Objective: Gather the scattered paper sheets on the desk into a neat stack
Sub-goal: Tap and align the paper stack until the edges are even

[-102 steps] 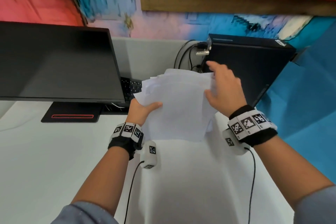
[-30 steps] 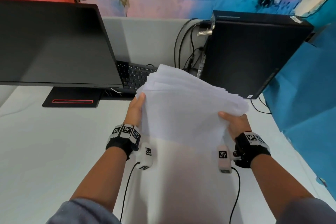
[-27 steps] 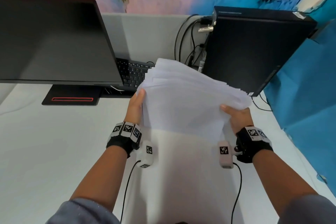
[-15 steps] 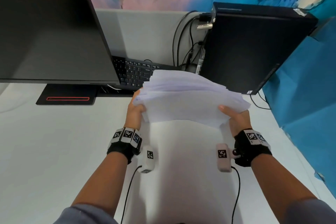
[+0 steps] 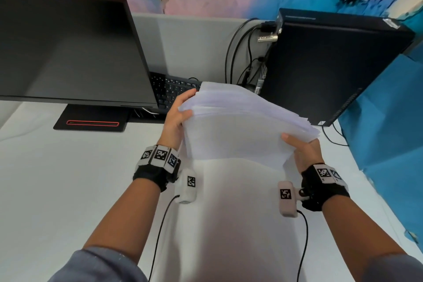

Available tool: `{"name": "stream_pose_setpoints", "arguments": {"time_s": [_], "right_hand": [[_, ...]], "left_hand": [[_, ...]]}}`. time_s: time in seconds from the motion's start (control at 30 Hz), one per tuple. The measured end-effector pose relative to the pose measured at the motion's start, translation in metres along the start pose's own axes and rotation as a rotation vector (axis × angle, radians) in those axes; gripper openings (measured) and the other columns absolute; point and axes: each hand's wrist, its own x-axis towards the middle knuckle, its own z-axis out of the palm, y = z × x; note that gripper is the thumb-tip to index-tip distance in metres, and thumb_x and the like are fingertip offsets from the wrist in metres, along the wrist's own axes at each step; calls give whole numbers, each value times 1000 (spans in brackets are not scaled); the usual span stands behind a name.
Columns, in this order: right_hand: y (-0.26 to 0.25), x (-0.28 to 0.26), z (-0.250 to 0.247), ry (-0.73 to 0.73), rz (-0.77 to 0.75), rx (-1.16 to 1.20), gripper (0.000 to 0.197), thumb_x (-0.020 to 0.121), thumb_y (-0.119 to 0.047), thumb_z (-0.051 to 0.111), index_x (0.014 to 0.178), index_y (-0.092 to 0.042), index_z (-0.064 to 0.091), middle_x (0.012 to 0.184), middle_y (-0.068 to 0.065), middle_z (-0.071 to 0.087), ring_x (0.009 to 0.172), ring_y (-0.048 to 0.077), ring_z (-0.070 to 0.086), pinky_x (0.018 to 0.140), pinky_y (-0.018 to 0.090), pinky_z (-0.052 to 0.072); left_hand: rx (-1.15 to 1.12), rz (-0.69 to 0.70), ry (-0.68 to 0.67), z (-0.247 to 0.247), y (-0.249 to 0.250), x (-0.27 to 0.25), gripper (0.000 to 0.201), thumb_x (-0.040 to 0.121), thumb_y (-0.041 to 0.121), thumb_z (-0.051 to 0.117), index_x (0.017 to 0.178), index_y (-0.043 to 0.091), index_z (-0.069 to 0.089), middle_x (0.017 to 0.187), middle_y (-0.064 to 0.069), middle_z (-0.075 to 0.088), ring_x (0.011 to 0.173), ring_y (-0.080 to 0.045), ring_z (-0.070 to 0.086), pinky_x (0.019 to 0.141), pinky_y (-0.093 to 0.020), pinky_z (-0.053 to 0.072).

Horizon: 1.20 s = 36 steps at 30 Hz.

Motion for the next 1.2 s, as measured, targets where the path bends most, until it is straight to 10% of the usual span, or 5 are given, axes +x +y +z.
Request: {"name": "stream_pose_setpoints", "arguments": {"time_s": [0.37, 0.57, 0.77, 0.9, 1.2], "right_hand": [[-2, 2, -8, -28, 46, -37, 35, 78, 7, 64, 107, -14, 65, 86, 3, 74, 79, 20, 71, 67, 31, 56], [-2, 3, -8, -5, 66, -40, 30, 80, 4, 64, 104, -15, 66, 86, 1, 75, 78, 17, 72, 66, 28, 56], [-1, -1, -2, 18, 65, -13, 26, 83, 0, 63, 105, -14, 64, 82, -2, 76, 74, 13, 73, 59, 22, 56], [-6, 0, 3, 72, -5, -83, 38, 81, -9, 70, 117, -14, 60, 99, 2, 73, 87, 16, 72, 71, 28, 58], [0, 4, 11, 135, -37, -241, 29, 85, -4, 64, 115, -3, 62, 102, 11, 68, 85, 20, 67, 76, 29, 53]], "left_hand": [[264, 128, 201, 26, 14, 22, 7, 80, 10, 72, 84, 16, 72, 88, 6, 70, 85, -3, 63, 82, -17, 46], [93, 84, 294, 11, 7, 20, 13, 74, 13, 65, 66, 20, 56, 85, -14, 53, 75, -24, 44, 64, -31, 36], [-37, 116, 263, 18, -2, 5, 18, 85, 19, 61, 101, 16, 54, 96, -7, 63, 86, -11, 62, 78, -18, 50], [38, 114, 349, 21, -6, 12, 10, 86, 18, 65, 92, 12, 62, 78, 16, 65, 75, 4, 59, 75, -13, 47], [-180, -44, 218, 28, -13, 15, 55, 78, 39, 60, 126, 15, 50, 103, 2, 62, 90, -9, 61, 75, -20, 50]]}}
